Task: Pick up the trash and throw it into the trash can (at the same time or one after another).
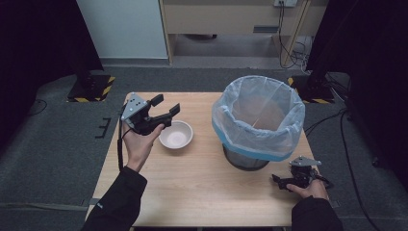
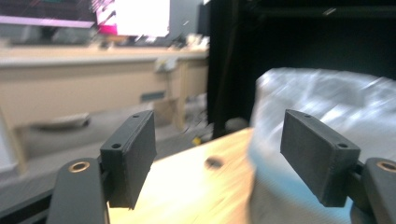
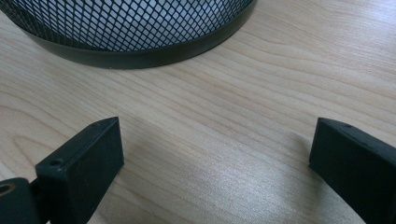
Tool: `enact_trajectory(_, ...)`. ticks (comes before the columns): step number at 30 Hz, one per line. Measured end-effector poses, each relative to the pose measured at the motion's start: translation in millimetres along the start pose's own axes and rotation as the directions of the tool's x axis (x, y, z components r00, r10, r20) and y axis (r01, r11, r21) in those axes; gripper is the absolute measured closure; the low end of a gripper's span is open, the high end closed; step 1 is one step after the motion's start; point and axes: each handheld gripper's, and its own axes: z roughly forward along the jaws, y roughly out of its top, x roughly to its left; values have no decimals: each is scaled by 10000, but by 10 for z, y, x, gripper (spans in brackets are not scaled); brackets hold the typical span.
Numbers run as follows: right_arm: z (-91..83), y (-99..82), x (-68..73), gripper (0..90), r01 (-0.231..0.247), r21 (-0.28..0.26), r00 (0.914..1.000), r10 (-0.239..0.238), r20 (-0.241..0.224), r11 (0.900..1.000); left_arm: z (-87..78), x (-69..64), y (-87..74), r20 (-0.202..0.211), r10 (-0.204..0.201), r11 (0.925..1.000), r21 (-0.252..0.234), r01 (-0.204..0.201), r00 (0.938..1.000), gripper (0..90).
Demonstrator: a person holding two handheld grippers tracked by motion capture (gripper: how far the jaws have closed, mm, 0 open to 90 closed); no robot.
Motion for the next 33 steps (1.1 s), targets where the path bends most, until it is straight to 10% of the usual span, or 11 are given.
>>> enact_trajectory(8, 0, 0, 0, 32, -2, 0, 10000, 2, 1, 10000, 174, 488, -740, -1499, -776, 9793, 1740, 1035, 9857, 259)
enact_trajectory(14, 0, 0, 0, 32, 4, -2, 10000, -4, 0, 10000, 368, 698, -1241, -2295, -1098, 9379, 2982, 1773, 9671, 277)
enact_trajectory(23, 0, 0, 0, 32, 1, 0, 10000, -1, -2, 10000, 476, 758, -1552, -2535, -1595, 8838, 3939, 2525, 9541, 347)
enact_trajectory(29, 0, 0, 0, 32, 2, 0, 10000, -2, 0, 10000, 534, 719, -1638, -2337, -1914, 8482, 4494, 2805, 9533, 602)
enact_trajectory(33, 0, 0, 0, 32, 1, 0, 10000, -1, -2, 10000, 550, 667, -1646, -2428, -2343, 8416, 4340, 3214, 9414, 746)
